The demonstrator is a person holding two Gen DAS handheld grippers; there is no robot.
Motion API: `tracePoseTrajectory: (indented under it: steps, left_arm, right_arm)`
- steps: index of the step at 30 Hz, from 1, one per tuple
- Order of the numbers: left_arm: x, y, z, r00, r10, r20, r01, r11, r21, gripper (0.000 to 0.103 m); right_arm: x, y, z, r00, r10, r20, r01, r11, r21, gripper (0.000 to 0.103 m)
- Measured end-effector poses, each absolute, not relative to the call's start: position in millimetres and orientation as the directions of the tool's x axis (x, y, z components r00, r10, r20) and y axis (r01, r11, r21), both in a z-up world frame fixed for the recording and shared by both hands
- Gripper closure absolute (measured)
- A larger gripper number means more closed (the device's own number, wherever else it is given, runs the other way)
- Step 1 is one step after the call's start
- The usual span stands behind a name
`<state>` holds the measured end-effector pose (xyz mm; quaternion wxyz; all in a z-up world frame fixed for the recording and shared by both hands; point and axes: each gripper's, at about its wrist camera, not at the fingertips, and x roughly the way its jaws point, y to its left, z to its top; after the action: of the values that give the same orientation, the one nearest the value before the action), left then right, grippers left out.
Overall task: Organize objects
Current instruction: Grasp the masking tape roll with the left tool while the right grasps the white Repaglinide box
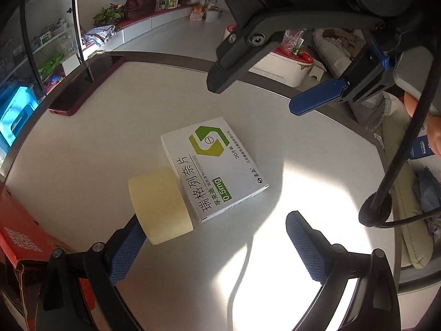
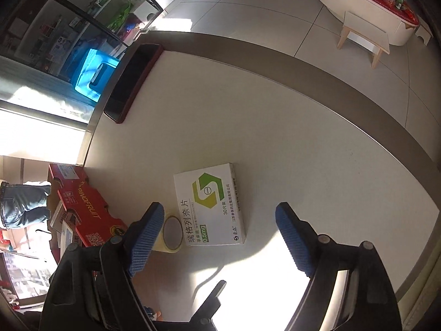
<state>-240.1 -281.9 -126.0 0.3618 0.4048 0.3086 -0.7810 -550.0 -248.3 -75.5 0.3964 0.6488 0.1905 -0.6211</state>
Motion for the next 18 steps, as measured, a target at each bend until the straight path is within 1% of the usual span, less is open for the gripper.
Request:
tracePoseTrajectory:
  steps: [1, 3, 6, 8, 10, 14, 18]
  left_arm:
    - [-241.9, -283.0, -130.8, -0.398, -0.304, -0.865, 0.820, -0.541, -0.187, 0.002]
    - [-242.6, -279.7, -132.5, -0.380, -0.323, -0.866, 0.823, -0.546, -0.158, 0.001]
    - [-243.3, -271.8, -136.9, -0.373, -0.301, -0.878, 0.820, -0.550, -0.160, 0.001]
    - [-247.7, -265.0, -138.8, -0.350, -0.325, -0.879, 0.809, -0.578, -0.109, 0.001]
    - [-250.2, -258.5, -138.8, -0.338, -0.338, -0.878, 0.804, -0.588, -0.084, 0.001]
    - [-250.4, -254.3, -137.7, -0.340, -0.344, -0.875, 0.809, -0.582, -0.085, 0.001]
    - [-247.0, -241.2, -135.5, -0.338, -0.358, -0.870, 0.817, -0.570, -0.083, 0.001]
  right_arm:
    - [-550.4, -254.2, -77.9, 0.159, -0.232, -0.960, 0.744, -0.611, 0.271, 0.019]
    - [-548.0, -268.4, -84.7, 0.169, -0.188, -0.968, 0.765, -0.594, 0.249, 0.018]
    - [-537.7, -292.3, -96.3, 0.173, -0.111, -0.979, 0.816, -0.540, 0.206, 0.017]
    - [-532.6, -304.0, -105.6, 0.165, -0.064, -0.984, 0.834, -0.523, 0.174, 0.017]
    - [-529.4, -311.4, -115.7, 0.162, -0.022, -0.987, 0.841, -0.520, 0.150, 0.016]
    - [-515.8, -319.1, -136.0, 0.146, 0.083, -0.986, 0.875, -0.476, 0.089, 0.016]
    - [-504.1, -321.7, -148.1, 0.140, 0.129, -0.982, 0.897, -0.436, 0.071, 0.016]
